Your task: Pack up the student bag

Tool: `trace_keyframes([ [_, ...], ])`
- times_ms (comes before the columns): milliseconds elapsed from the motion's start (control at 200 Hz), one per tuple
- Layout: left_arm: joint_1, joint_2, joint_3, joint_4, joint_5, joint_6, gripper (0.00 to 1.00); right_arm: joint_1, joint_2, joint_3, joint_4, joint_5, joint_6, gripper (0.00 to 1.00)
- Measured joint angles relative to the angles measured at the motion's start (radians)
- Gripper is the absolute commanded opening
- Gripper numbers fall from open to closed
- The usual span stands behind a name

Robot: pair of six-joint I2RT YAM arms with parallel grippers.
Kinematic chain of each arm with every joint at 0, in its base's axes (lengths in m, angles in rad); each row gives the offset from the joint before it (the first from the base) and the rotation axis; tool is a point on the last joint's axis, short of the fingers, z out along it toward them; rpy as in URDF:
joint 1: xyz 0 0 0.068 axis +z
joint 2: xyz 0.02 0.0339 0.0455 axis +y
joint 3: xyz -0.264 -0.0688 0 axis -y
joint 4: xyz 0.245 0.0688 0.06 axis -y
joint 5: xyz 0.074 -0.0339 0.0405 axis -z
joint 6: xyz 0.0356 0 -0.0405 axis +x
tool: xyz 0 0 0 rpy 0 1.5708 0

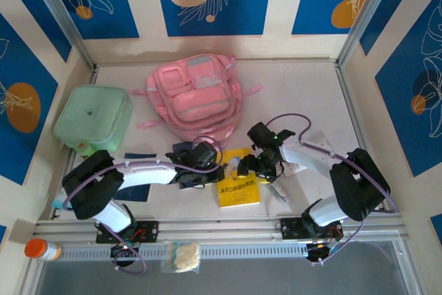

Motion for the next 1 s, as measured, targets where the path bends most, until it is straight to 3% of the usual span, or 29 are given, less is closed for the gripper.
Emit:
trace_keyframes([
  [245, 0.0, 0.006, 0.011, -0.011, 0.0, 0.0, 0.37, 0.074, 0.002, -0.004, -0.002, 0.018, 0.025, 0.8],
  [590, -0.001, 0.016, 0.019, -0.01, 0.0, 0.0, 0.37, 0.055, 0.015, -0.009, 0.001, 0.091, 0.018, 0.84],
  [1000, -0.001, 0.018, 0.021, -0.01, 0.0, 0.0, 0.37, 0.08, 0.035, -0.008, 0.053, 0.031, 0.015, 0.86],
])
